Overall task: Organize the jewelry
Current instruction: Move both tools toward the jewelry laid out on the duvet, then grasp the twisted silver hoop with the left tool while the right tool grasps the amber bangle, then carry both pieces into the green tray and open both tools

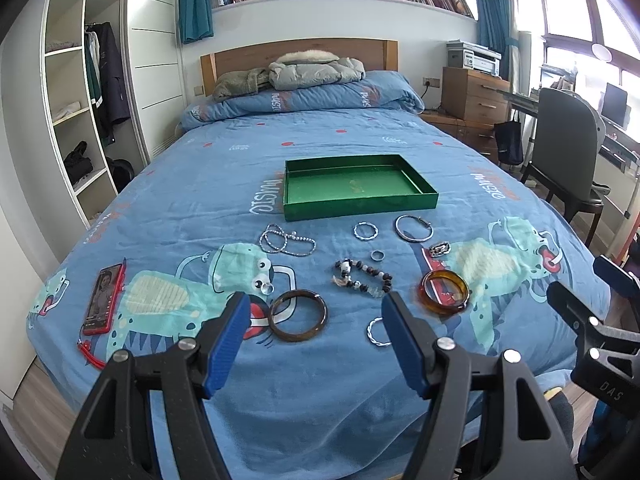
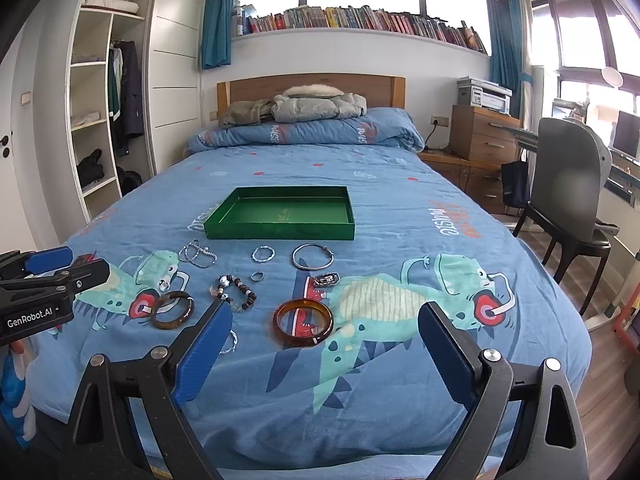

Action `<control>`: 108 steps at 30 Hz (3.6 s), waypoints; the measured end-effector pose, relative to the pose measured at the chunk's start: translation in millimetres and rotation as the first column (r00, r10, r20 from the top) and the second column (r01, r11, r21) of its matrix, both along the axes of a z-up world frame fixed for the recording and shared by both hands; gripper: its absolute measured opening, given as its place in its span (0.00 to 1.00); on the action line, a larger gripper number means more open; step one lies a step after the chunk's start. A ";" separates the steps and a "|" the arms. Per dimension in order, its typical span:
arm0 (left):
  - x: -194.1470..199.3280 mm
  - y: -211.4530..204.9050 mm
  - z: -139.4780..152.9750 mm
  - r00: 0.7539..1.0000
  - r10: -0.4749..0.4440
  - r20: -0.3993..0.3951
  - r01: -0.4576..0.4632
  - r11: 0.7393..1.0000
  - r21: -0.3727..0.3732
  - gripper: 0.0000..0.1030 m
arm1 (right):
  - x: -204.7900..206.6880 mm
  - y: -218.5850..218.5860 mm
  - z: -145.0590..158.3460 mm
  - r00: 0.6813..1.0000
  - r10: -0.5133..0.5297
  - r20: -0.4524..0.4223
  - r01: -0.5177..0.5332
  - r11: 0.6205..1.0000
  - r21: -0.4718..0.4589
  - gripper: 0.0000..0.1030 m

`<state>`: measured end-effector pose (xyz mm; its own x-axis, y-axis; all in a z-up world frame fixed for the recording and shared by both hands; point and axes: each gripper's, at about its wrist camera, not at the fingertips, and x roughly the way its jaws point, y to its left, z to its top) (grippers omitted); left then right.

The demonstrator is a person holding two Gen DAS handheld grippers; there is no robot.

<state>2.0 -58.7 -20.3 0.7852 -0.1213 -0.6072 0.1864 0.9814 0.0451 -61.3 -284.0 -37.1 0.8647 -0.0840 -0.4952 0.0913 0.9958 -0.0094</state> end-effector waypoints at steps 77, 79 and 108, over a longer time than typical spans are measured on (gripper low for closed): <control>112.9 -72.6 -161.5 0.908 -0.130 -0.399 0.158 0.987 0.040 0.24 | 185.9 -24.1 -140.9 0.861 0.274 -0.428 -0.267 0.961 0.076 0.26; 115.1 -74.6 -160.6 0.911 -0.130 -0.391 0.161 0.986 0.048 0.15 | 188.1 -22.4 -142.2 0.862 0.276 -0.425 -0.274 0.959 0.068 0.24; 263.6 -19.2 -43.9 0.984 -0.115 -0.139 0.093 0.984 -0.152 0.05 | 279.4 -38.1 -29.5 0.984 0.143 -0.107 -0.125 0.979 0.162 0.10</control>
<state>265.6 -77.8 -64.2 0.6673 -0.2925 -0.6850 0.2819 0.9504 -0.1311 218.2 -322.1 -66.5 0.7977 0.1136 -0.5922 -0.0354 0.9892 0.1421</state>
